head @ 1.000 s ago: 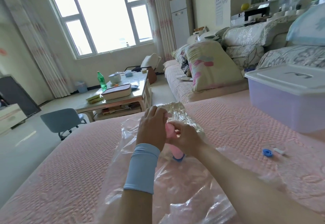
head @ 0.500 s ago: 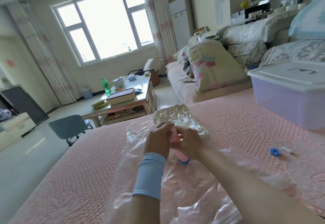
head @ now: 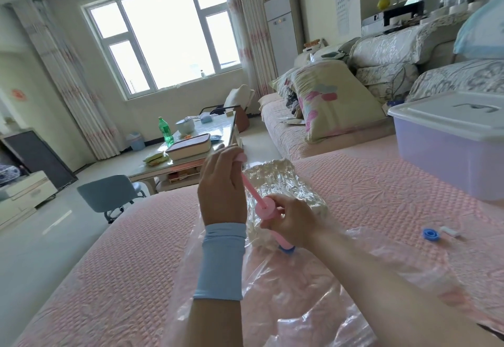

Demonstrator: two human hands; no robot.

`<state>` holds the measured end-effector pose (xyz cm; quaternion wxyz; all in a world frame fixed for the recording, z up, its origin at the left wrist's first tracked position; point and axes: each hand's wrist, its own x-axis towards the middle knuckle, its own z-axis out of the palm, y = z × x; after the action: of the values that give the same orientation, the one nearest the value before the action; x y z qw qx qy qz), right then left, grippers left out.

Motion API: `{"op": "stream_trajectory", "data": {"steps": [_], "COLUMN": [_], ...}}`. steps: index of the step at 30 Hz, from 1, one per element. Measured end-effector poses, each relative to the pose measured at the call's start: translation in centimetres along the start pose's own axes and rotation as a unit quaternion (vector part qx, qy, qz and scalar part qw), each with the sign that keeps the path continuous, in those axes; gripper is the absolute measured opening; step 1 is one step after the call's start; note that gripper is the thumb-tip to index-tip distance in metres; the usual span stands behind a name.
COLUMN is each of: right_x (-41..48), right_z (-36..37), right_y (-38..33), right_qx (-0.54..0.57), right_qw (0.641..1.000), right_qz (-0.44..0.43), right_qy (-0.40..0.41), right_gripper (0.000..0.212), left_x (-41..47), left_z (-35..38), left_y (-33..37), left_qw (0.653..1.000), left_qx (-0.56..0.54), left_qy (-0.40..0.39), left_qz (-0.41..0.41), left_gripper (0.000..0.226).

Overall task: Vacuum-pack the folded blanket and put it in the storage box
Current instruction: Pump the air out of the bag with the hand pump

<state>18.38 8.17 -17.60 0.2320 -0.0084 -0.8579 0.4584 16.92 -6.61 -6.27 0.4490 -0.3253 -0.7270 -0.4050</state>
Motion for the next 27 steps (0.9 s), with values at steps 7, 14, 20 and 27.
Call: {"op": "stream_trajectory", "data": {"steps": [7, 14, 20, 27], "right_x": [0.1, 0.2, 0.0, -0.2], "right_z": [-0.5, -0.7, -0.5, -0.5], "right_y": [0.1, 0.2, 0.0, -0.3], "right_qx": [0.018, 0.027, 0.011, 0.025], "right_qw": [1.0, 0.999, 1.0, 0.999], "right_qz": [0.01, 0.014, 0.016, 0.023], "right_qy": [0.006, -0.012, -0.015, -0.005], "right_gripper": [0.037, 0.049, 0.049, 0.037], "left_x": [-4.3, 0.3, 1.6, -4.4], "left_z": [3.1, -1.0, -1.4, 2.7], "left_y": [-1.6, 0.5, 0.6, -1.3], "left_qw": [0.958, 0.992, 0.999, 0.959], "left_qx": [0.004, 0.048, 0.005, -0.012], "left_qy": [-0.278, -0.115, 0.014, -0.272], "left_qz": [-0.072, 0.03, 0.031, -0.082], "left_gripper": [0.018, 0.026, 0.019, 0.014]}}
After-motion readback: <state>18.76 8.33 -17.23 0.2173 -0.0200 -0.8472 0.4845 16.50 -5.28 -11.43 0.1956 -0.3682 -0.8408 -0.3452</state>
